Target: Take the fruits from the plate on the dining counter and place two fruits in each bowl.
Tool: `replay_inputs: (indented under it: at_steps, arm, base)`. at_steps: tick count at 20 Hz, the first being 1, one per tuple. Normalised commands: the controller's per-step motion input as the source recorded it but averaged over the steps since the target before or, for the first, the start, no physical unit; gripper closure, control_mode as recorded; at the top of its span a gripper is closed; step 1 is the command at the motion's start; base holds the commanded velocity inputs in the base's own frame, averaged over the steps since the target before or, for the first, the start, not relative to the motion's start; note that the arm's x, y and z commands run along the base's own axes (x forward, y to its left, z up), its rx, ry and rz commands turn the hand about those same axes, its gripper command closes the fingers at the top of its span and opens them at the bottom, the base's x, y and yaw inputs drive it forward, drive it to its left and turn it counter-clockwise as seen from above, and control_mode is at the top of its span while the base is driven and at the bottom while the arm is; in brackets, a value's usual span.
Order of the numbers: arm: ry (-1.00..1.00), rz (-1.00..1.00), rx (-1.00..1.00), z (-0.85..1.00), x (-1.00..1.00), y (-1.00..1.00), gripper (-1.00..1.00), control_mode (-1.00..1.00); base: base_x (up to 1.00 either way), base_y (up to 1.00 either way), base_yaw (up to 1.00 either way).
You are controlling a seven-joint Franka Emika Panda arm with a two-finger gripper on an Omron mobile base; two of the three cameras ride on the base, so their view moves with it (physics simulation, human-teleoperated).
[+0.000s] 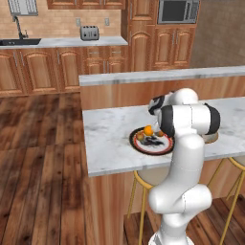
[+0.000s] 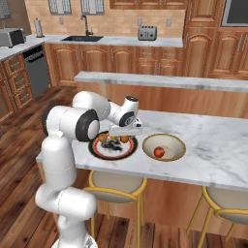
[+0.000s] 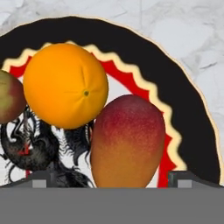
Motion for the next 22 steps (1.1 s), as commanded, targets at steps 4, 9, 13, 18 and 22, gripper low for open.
replay_inputs:
  at_steps: [4, 9, 13, 18, 22]
  arm:
    - [0.0, 0.02, 0.0, -0.05, 0.15, 0.04, -1.0, -1.0]
    - [0.0, 0.04, 0.0, -0.06, 0.18, 0.0, -1.0, -1.0]
    - [0.01, 0.04, 0.0, -0.17, 0.07, 0.0, 1.0, -1.0]
    - [0.01, 0.02, 0.0, 0.02, -0.02, -0.02, 1.0, -1.0]
    - [0.0, 0.0, 0.0, 0.41, -0.39, -0.3, 1.0, -1.0]
  base:
    - [0.0, 0.0, 0.0]
    - [0.0, 0.0, 0.0]
    - [0.0, 0.0, 0.0]
    - [0.0, 0.0, 0.0]
    - [0.0, 0.0, 0.0]
